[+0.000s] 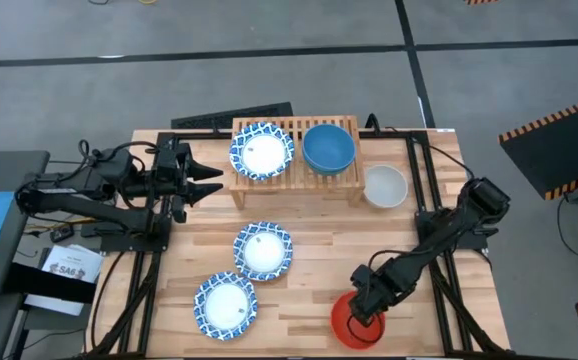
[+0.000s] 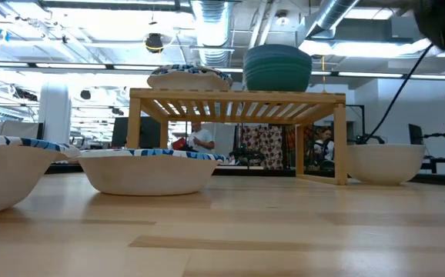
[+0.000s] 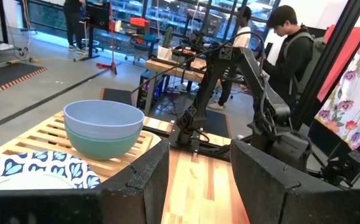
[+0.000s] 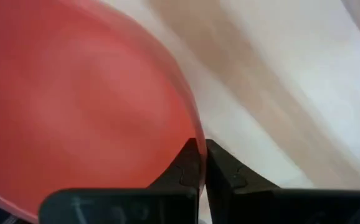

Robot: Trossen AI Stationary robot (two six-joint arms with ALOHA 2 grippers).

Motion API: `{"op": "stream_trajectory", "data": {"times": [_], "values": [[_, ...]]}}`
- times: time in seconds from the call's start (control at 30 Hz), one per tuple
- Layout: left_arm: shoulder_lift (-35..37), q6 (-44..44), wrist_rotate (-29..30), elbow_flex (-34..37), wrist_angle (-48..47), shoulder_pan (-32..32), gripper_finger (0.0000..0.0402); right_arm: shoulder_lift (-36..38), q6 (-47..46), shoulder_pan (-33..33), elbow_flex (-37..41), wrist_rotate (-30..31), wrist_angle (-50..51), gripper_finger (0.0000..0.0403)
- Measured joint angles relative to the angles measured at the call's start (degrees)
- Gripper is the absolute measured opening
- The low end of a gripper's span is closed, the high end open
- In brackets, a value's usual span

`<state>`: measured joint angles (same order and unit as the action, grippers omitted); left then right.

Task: Place and stack bowls onto a shelf
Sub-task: Stack the orange bowl on top of the blue bowl on the shelf

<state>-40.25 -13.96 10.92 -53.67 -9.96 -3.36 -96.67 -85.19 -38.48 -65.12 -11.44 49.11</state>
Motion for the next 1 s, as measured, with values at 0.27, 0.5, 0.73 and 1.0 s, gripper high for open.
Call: {"op": "stream_trajectory", "data": {"times": [0.27, 0.5, 0.73, 1.0], "values": [[0.00, -0.04, 0.03, 0.00, 0.05, 0.01, 0.0155, 13.79, 3.55, 4.22, -1.22, -0.64, -8.32, 0.0027], [0.02, -0.09, 0.42, 0.00, 0.05, 0.02, 0.0155, 23.30, 14.32, 17.17, -13.63, 7.53, -4.53, 0.0027], [0.00, -0.11, 0.44, 0.00, 0.40, 0.02, 0.0155, 22.95, 29.65, 37.31, -29.28, 12.82, 7.10, 0.0027], [0.02, -0.17, 0.46, -0.02, 0.46, 0.02, 0.0155, 17.37, 40.42, 58.03, -36.91, 13.13, 20.12, 0.0027]]}}
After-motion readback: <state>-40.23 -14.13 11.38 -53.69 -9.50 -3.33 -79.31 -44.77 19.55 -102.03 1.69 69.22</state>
